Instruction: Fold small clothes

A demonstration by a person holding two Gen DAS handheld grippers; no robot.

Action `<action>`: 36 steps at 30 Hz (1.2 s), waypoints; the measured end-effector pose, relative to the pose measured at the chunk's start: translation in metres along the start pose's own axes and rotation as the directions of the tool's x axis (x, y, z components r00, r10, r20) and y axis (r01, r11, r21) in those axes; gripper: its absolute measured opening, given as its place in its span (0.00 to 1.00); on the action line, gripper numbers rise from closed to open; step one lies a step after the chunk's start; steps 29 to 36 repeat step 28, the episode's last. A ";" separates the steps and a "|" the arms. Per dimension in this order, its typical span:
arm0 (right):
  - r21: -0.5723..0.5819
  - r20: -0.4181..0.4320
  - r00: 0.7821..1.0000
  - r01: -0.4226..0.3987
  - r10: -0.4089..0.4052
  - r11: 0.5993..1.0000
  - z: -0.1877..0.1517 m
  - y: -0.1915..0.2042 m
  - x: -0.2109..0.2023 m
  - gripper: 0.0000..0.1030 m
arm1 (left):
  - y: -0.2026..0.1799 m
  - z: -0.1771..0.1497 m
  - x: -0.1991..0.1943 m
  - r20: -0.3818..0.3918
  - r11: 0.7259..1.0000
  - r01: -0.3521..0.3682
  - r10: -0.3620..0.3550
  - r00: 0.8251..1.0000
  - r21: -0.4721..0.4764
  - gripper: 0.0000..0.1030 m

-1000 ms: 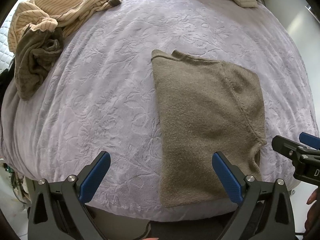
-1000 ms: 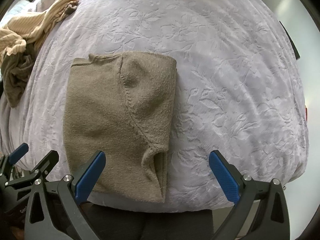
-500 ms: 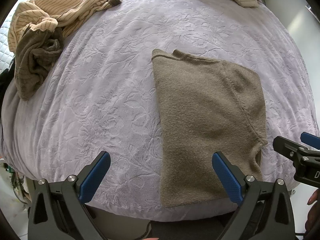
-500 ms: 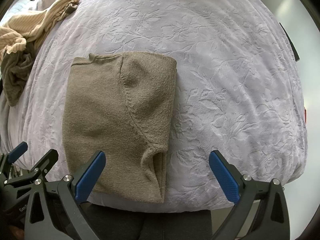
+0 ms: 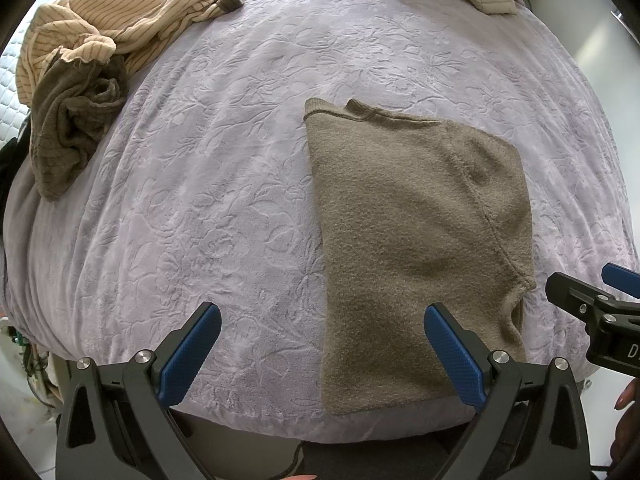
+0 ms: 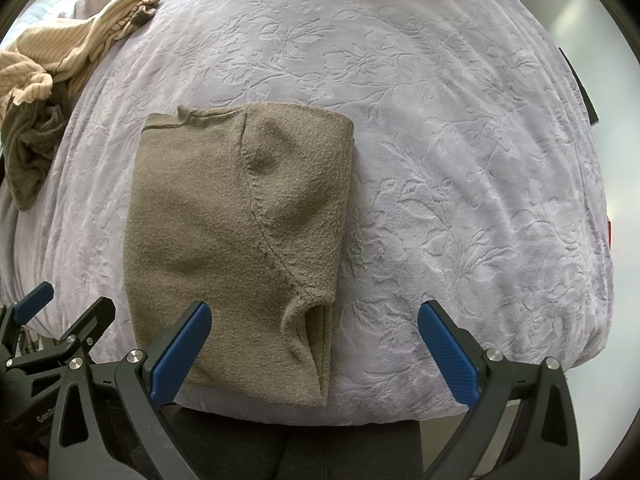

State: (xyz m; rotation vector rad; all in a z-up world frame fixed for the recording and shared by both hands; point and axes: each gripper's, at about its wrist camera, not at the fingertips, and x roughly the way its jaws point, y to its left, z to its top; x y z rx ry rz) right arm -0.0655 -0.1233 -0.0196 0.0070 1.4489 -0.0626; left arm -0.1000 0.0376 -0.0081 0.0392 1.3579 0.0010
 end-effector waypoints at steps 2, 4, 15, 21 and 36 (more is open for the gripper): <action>0.000 0.001 1.000 0.000 0.000 1.000 0.000 0.001 0.000 1.00 | 0.001 0.000 0.000 0.002 1.000 -0.002 0.002 1.000 0.000 0.98; -0.005 0.002 1.000 0.001 -0.001 1.000 0.000 0.000 0.000 1.00 | 0.001 0.000 0.000 0.002 1.000 0.000 0.000 1.000 0.001 0.98; -0.017 0.001 1.000 0.004 -0.004 1.000 0.000 0.001 0.000 1.00 | -0.002 0.001 0.001 0.000 1.000 -0.004 0.004 1.000 0.021 0.98; -0.020 -0.002 1.000 0.004 -0.004 1.000 0.000 0.003 0.001 1.00 | -0.001 0.002 0.001 0.002 1.000 -0.013 0.013 1.000 0.016 0.98; -0.018 -0.001 1.000 0.005 -0.005 1.000 0.000 0.004 0.001 1.00 | 0.001 0.003 0.001 0.015 1.000 -0.010 0.010 1.000 0.016 0.98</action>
